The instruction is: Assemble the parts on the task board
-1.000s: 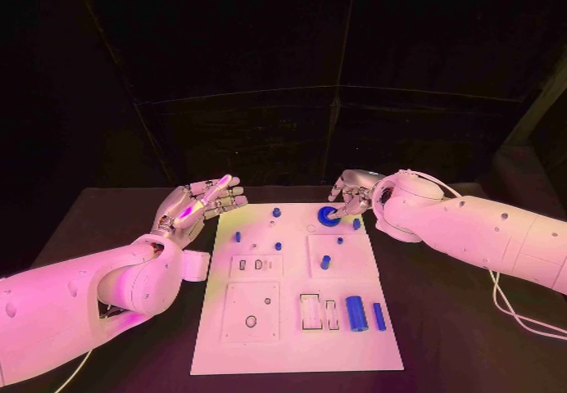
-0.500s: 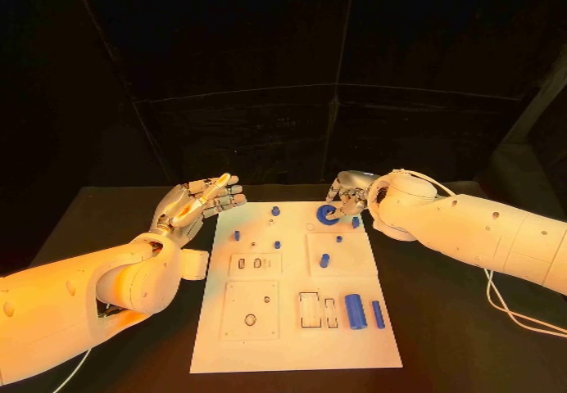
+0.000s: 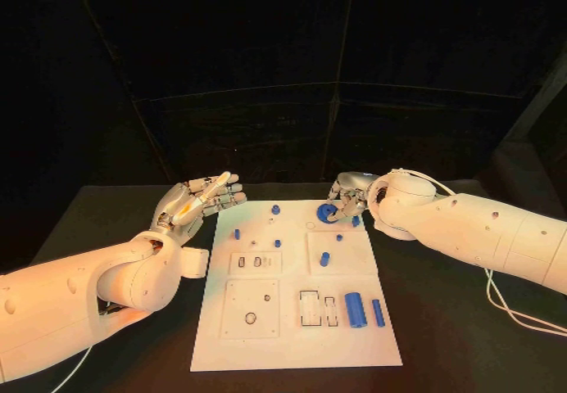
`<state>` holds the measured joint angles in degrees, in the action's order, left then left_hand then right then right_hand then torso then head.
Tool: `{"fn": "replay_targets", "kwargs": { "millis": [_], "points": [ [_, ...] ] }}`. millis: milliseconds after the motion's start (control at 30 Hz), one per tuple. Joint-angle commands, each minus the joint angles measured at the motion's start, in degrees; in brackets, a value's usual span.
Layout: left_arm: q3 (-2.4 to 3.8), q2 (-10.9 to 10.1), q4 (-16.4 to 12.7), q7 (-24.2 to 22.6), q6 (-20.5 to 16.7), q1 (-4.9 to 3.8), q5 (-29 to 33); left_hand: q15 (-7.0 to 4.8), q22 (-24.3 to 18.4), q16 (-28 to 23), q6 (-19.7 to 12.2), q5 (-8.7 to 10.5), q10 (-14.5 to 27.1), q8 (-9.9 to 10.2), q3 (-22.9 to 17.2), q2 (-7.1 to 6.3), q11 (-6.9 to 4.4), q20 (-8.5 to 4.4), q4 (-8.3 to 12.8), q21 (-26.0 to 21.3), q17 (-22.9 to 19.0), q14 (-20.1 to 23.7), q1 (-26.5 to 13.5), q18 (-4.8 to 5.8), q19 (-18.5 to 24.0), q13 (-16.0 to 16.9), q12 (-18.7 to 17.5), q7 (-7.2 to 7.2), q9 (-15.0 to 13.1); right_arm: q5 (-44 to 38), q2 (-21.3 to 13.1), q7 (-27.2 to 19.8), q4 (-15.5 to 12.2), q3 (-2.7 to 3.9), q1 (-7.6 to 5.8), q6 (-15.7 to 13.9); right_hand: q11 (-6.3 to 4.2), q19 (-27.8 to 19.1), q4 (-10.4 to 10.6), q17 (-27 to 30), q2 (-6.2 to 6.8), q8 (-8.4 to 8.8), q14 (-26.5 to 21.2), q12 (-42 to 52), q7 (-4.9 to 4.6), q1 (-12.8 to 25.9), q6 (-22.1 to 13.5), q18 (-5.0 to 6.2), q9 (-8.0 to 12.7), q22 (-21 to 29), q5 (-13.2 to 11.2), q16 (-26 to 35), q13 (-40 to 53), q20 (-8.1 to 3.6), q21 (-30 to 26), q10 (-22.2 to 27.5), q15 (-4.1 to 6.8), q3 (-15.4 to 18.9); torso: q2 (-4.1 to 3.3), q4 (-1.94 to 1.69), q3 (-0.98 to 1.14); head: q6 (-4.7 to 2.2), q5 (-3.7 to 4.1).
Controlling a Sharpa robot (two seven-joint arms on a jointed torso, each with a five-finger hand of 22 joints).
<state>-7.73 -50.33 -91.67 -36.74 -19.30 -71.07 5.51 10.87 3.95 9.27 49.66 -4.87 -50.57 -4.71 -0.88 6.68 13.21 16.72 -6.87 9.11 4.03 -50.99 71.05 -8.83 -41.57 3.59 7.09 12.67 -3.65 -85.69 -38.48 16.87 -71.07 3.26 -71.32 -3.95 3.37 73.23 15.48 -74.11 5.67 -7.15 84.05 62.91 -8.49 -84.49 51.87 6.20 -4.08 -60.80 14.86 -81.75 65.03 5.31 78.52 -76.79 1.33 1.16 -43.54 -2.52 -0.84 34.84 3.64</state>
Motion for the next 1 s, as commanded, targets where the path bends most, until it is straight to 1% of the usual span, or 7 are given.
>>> {"fn": "replay_targets", "kwargs": {
  "millis": [33, 233, 333, 500, 767, 833, 1000],
  "points": [
    [0.06, 0.1, 0.0, -0.3, 0.7, -0.09, -0.3, 0.21, -0.1, -0.4, -0.1, 0.16, 0.4, 0.2, 0.1, 0.30, -0.04, -0.17, 0.4, -0.2, -0.1, -0.2, 0.4, -0.77, -0.4, 0.0, 0.3, 3.40, -0.1, -0.8, 0.0, -0.1, -0.1, 0.01, -0.06, 0.7, -0.15, 0.4, -0.7, -0.1, -0.64, -0.41, 3.1, 0.4, 0.05, -0.8, 0.7, -0.52, -0.1, -0.1, 0.6, -0.3, 0.3, -0.02, 0.3, -0.3, -0.29, -0.2, 0.00, -0.06, -0.01, 0.02, 0.06],
    [0.06, 0.1, 0.1, -0.3, 0.7, -0.09, -0.3, 0.21, -0.1, -0.4, -0.1, 0.16, 0.4, 0.2, 0.1, 0.30, -0.04, -0.17, 0.4, -0.2, -0.1, -0.2, 0.4, -0.77, -0.4, 0.0, 0.3, 3.40, -0.1, -2.0, 0.1, 0.3, -0.2, 0.00, 0.03, -0.4, -0.32, 0.6, -2.8, -0.4, -2.30, -1.00, 3.1, 1.1, 0.13, -3.5, 2.2, -0.58, -0.1, -0.5, -1.1, -0.5, 1.3, -0.20, 0.5, -0.3, -0.11, -2.4, -0.01, -0.05, -0.03, 0.07, 0.06],
    [0.06, 0.1, 0.1, -0.3, 0.7, -0.09, -0.3, 0.20, -0.1, -0.4, -0.1, 0.16, 0.4, 0.2, 0.1, 0.34, -0.04, -0.17, 0.4, -0.3, -0.1, -0.2, 0.4, -0.77, -0.5, 0.0, 0.3, 3.40, -0.1, -3.2, 0.2, 0.7, -0.6, 0.00, 0.21, -1.8, -0.43, 0.7, -3.4, -0.6, -3.01, -1.24, 3.1, 1.8, 0.26, -3.9, 3.2, -0.66, 0.0, -0.9, -2.9, -0.6, 2.0, -0.27, 0.7, -0.6, -0.01, -3.8, 0.00, -0.01, -0.04, 0.11, 0.01],
    [0.06, 0.0, 0.1, -0.2, 0.7, -0.09, -0.3, 0.20, -0.1, -0.4, -0.1, 0.16, 0.4, 0.2, 0.1, 0.35, -0.04, -0.17, 0.4, -0.3, -0.1, -0.2, 0.4, -0.77, -0.5, 0.0, 0.3, 3.40, -0.1, -5.8, 0.3, 1.6, -1.4, -0.02, 0.51, -3.8, -0.60, 1.1, -3.7, -0.8, -3.31, -1.40, 3.2, 2.7, 0.46, -3.7, 4.2, -0.78, 0.0, -1.6, -4.2, -0.7, 2.9, -0.36, 1.1, -1.2, 0.08, -4.9, 0.01, -0.03, -0.03, 0.15, 0.02],
    [0.06, 0.0, 0.1, -0.2, 0.9, -0.09, -0.4, 0.21, -0.1, -0.5, -0.1, 0.17, 0.4, 0.2, 0.1, 0.34, -0.03, -0.17, 0.4, -0.3, -0.1, -0.2, 0.4, -0.77, -0.5, 0.0, 0.3, 3.41, -0.1, -9.0, -0.2, 2.2, -3.5, -0.05, 0.83, -7.4, -0.90, 1.8, -3.9, -1.2, -3.40, -1.57, 3.3, 3.5, 0.82, -3.2, 5.5, -1.00, 0.0, -2.9, -4.0, -0.9, 3.7, -0.55, 1.6, -1.7, 0.32, -6.2, 0.02, -0.04, -0.03, 0.16, -0.03],
    [0.06, 0.0, 0.1, -0.2, 1.2, -0.09, -0.4, 0.21, -0.1, -0.5, -0.2, 0.19, 0.5, 0.2, 0.2, 0.23, -0.02, -0.17, 0.4, -0.3, -0.1, -0.2, 0.3, -0.78, -0.6, 0.0, 0.3, 3.45, 0.0, -9.4, -0.5, 2.3, -4.9, -0.05, 0.91, -8.6, -0.96, 1.9, -3.8, -1.1, -3.29, -1.45, 3.3, 3.6, 0.87, -2.8, 5.7, -1.03, 0.1, -3.1, -3.4, -0.9, 3.9, -0.62, 1.7, -1.8, 0.38, -6.6, 0.03, -0.07, 0.00, 0.16, -0.09],
    [0.06, -0.1, 0.1, -0.3, 1.5, -0.09, -0.4, 0.22, -0.1, -0.6, -0.2, 0.19, 0.5, 0.3, 0.2, 0.10, 0.01, -0.17, 0.5, -0.4, -0.1, -0.2, 0.2, -0.78, -0.6, 0.0, 0.3, 3.48, 0.0, -9.7, -1.2, 2.6, -8.4, -0.04, 0.96, -11.2, -1.00, 2.1, -3.7, -1.2, -2.89, -1.12, 3.3, 3.6, 0.92, -1.8, 5.9, -1.11, 0.2, -3.5, -2.2, -0.9, 4.0, -0.70, 2.0, -1.8, 0.43, -7.5, 0.02, -0.11, -0.08, 0.09, -0.20]
  ]
}}
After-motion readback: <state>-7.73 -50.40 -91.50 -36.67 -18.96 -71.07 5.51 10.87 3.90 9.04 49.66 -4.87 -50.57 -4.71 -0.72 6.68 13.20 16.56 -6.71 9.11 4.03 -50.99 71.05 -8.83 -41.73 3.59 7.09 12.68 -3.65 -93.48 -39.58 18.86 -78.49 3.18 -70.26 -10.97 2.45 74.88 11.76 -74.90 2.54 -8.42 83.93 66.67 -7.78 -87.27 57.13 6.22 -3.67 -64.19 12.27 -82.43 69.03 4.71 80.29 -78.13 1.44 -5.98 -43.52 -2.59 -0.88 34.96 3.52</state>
